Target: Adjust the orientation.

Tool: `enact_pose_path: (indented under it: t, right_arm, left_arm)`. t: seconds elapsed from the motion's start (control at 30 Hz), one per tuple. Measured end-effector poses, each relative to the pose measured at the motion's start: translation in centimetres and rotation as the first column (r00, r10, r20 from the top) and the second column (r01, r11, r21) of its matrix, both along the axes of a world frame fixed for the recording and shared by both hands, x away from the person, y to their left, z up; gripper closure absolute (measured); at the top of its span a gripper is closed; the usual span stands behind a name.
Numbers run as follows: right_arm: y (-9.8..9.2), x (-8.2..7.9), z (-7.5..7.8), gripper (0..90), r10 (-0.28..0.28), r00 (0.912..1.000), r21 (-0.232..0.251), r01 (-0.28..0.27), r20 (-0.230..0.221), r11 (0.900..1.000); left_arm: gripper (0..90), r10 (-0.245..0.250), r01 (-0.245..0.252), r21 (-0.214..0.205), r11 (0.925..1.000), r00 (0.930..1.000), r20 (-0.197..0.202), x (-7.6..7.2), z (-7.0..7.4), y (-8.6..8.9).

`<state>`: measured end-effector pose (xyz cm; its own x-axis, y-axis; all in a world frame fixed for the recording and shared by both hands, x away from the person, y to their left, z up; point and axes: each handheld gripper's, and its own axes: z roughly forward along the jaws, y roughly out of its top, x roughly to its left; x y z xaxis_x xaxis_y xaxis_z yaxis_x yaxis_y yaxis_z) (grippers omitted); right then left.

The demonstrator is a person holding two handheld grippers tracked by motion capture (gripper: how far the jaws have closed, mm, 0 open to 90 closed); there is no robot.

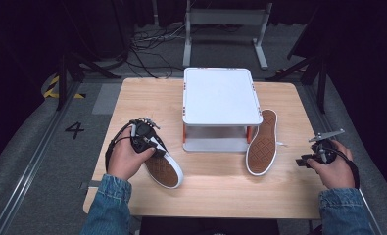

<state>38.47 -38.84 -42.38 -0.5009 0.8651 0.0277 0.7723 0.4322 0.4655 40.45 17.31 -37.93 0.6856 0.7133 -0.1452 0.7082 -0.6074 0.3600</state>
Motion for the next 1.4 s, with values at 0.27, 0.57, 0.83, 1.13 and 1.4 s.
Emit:
enact_pose_path:
  t: [0.27,0.57,0.83,1.13,1.4]
  right_arm:
    - [0.8,1.1,0.5,65.5,0.023,0.9997,-0.011,-0.023,0.011,0.9997]
    - [1.4,1.1,0.4,65.6,0.036,0.9993,-0.017,-0.036,0.011,0.9992]
    - [0.2,0.3,0.4,65.7,0.004,0.9999,-0.012,-0.004,0.012,0.9999]
    - [0.7,1.1,0.8,65.5,0.021,0.9995,-0.013,-0.02,0.023,0.9997]
    - [1.7,2.0,0.9,65.3,0.046,0.9986,-0.018,-0.046,0.025,0.9988]
  left_arm:
    - [60.1,0.063,-0.064,0.045,0.9969,0.9978,0.022,-1.3,0.0,2.1]
    - [73.9,-0.026,0.033,-0.058,0.9977,0.9919,0.124,-0.4,2.1,-1.6]
    - [81.0,-0.046,0.045,0.016,0.9988,0.9963,0.073,0.5,0.2,-3.1]
    - [81.6,0.032,-0.031,-0.004,0.9995,0.9952,0.093,-1.3,1.1,-0.4]
    - [78.9,0.121,-0.12,-0.022,0.9925,0.9921,0.032,-4.1,1.3,4.9]
